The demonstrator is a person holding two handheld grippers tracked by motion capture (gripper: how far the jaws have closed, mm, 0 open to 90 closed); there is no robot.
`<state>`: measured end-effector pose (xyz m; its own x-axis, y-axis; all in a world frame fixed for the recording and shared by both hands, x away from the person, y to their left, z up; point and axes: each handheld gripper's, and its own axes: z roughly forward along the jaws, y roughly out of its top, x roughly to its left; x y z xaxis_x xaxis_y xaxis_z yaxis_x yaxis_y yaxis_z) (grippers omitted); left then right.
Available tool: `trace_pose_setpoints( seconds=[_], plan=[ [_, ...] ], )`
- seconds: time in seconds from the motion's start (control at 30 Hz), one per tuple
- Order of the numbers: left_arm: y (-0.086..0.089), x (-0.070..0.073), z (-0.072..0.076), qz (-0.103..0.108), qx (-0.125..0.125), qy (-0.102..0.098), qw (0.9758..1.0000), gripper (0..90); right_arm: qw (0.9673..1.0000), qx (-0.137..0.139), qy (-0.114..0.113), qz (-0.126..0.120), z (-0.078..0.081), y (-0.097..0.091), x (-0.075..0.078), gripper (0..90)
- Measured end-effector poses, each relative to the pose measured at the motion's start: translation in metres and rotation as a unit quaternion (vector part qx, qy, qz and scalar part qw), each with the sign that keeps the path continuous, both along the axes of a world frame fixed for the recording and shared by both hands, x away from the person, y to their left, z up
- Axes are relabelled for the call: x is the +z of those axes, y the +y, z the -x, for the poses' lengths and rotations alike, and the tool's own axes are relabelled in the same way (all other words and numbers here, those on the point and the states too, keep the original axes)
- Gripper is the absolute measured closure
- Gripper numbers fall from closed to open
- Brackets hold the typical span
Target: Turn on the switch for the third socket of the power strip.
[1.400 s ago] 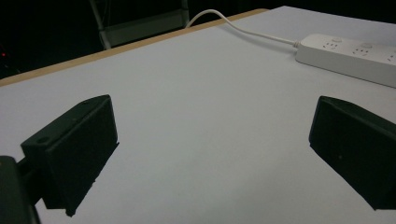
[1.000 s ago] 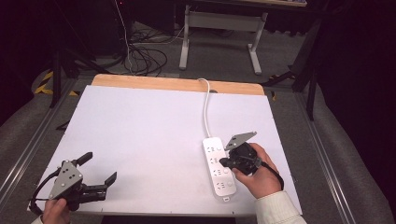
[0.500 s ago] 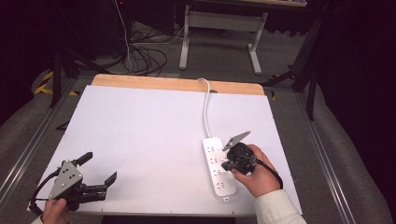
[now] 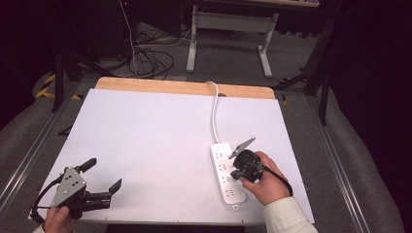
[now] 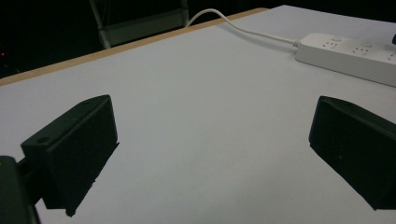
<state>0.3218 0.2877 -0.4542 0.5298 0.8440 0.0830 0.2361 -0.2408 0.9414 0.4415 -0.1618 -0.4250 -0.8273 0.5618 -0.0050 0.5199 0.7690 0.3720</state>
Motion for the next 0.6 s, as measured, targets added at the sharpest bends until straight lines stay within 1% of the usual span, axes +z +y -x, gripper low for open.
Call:
trace_pose_setpoints(
  seconds=[0.1,0.17,0.43,0.6],
  plan=[
    [0.0002,0.0001,0.0001,0.000,0.000,0.000,1.0000,1.6,1.0000,0.002,-0.003,0.003,0.0002,0.0007,-0.0009,90.0],
    [0.0002,0.0001,0.0001,0.000,0.001,0.000,1.0000,1.6,1.0000,0.000,0.000,0.006,0.0002,0.0012,-0.0021,90.0],
    [0.0003,0.0002,0.0002,-0.001,0.001,0.000,1.0000,1.6,1.0000,-0.002,-0.002,0.005,0.0010,0.0014,-0.0027,90.0],
    [0.0001,0.0001,0.0002,0.000,0.001,0.000,1.0000,1.6,1.0000,-0.006,-0.005,0.000,0.0019,-0.0001,-0.0041,90.0]
  ],
)
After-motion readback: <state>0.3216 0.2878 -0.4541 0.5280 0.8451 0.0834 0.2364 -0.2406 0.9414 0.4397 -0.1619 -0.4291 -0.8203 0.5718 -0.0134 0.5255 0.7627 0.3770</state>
